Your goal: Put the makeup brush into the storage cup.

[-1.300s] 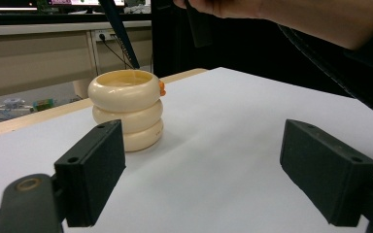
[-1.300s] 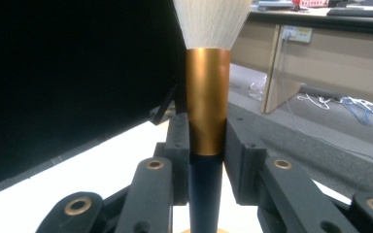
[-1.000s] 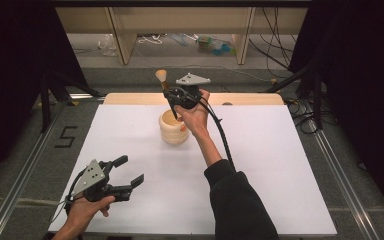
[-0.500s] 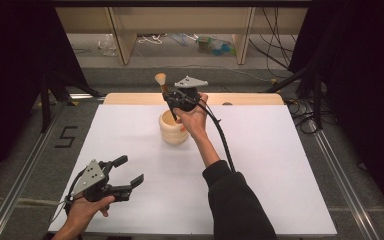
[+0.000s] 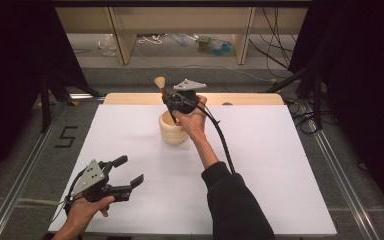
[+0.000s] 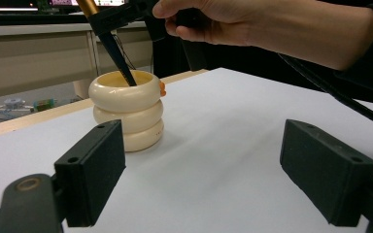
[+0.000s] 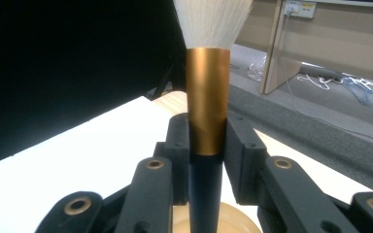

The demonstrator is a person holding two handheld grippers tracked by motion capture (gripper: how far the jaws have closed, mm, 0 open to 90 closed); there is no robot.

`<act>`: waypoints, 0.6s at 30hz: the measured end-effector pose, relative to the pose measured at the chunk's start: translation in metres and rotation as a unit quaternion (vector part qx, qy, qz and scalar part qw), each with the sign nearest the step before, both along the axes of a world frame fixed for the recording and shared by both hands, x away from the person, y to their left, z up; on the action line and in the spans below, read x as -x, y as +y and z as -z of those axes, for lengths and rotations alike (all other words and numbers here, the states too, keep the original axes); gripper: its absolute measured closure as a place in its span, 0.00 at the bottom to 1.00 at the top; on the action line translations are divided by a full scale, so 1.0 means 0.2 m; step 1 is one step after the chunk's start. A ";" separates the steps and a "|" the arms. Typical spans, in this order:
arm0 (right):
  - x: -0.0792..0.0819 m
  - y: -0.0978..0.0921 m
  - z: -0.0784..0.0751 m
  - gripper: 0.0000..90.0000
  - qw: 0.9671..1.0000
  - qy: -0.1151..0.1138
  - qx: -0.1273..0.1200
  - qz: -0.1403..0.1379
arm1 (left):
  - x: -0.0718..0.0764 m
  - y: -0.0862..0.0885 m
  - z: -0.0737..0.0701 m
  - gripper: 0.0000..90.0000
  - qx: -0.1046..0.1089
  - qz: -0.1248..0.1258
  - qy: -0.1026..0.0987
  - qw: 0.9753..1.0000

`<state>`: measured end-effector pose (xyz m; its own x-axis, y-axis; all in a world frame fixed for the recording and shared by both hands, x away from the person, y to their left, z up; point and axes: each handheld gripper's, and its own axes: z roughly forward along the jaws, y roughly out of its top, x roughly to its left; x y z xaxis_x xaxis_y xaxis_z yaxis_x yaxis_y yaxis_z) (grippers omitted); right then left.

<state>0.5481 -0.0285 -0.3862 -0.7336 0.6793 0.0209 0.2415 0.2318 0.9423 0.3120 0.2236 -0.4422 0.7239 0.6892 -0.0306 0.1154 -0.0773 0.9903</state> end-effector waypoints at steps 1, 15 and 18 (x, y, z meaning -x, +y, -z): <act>0.00 0.00 0.00 0.82 1.000 0.002 0.000 0.000 | 0.00 0.00 0.00 0.18 0.000 0.000 0.000 1.000; 0.00 -0.01 0.07 0.82 1.000 0.014 0.004 -0.002 | 0.00 0.00 0.00 0.18 -0.002 0.001 0.000 1.000; 0.01 -0.01 0.08 0.82 1.000 0.016 0.008 -0.002 | 0.00 0.00 0.00 0.18 -0.002 0.001 0.000 1.000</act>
<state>0.5471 -0.0306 -0.4018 -0.7348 0.6774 0.0342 0.2713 0.2474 0.9301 0.3121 0.2237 -0.4423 0.7256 0.6876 -0.0285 0.1154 -0.0808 0.9900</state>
